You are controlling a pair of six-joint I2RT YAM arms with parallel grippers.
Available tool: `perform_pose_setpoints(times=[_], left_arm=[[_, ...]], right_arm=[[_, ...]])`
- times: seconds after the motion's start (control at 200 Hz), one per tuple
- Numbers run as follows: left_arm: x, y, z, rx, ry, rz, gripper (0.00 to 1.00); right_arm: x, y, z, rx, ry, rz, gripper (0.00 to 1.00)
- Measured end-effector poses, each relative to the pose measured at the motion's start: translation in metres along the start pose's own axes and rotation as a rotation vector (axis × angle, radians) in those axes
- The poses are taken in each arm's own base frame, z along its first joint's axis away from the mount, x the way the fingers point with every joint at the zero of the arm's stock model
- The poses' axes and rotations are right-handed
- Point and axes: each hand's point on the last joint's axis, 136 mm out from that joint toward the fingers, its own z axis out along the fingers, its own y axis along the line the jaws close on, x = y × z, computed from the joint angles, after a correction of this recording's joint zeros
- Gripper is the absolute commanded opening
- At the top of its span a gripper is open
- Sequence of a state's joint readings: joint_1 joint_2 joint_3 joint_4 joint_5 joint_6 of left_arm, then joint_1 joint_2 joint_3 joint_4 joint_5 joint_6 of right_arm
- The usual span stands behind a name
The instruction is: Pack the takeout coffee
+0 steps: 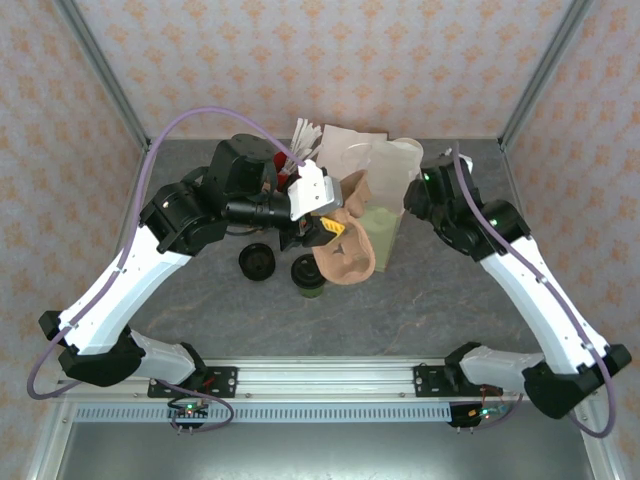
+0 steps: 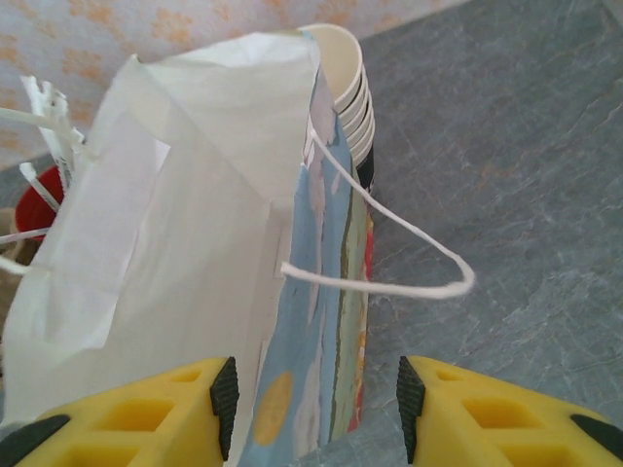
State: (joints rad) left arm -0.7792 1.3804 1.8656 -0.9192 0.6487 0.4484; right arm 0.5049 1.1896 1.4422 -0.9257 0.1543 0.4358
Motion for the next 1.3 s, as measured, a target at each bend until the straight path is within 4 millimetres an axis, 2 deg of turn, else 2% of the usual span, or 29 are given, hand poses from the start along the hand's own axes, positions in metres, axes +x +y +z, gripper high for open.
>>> perform_pose_setpoints(times=[0.18,0.44,0.641,0.716,0.766,0.971,1.161,1.301], left_arm=[[-0.004,-0.007,-0.003,0.030,-0.021,-0.010,0.34],[-0.008,-0.010,-0.007,0.041,-0.037,-0.019,0.34],[-0.011,-0.010,-0.008,0.041,-0.043,-0.020,0.34],[-0.014,-0.010,-0.009,0.040,-0.050,-0.020,0.34],[-0.015,-0.010,-0.010,0.039,-0.054,-0.021,0.34],[-0.024,-0.011,-0.008,0.066,-0.073,-0.049,0.34],[-0.031,-0.014,0.004,0.138,-0.094,-0.111,0.34],[-0.031,-0.010,0.017,0.161,-0.088,-0.156,0.34]], right_arm=[[0.000,0.001,0.031,0.021,0.067,0.011,0.50],[-0.010,0.002,0.043,0.030,0.067,0.013,0.51],[-0.004,0.004,0.057,0.037,0.102,0.011,0.51],[-0.002,0.005,0.061,0.039,0.114,0.008,0.47],[-0.001,0.006,0.063,0.035,0.121,0.010,0.41],[-0.001,0.009,0.066,0.016,0.130,-0.007,0.01],[-0.001,0.012,0.064,-0.007,0.137,-0.043,0.00],[-0.002,0.015,0.050,-0.049,0.132,-0.079,0.00]])
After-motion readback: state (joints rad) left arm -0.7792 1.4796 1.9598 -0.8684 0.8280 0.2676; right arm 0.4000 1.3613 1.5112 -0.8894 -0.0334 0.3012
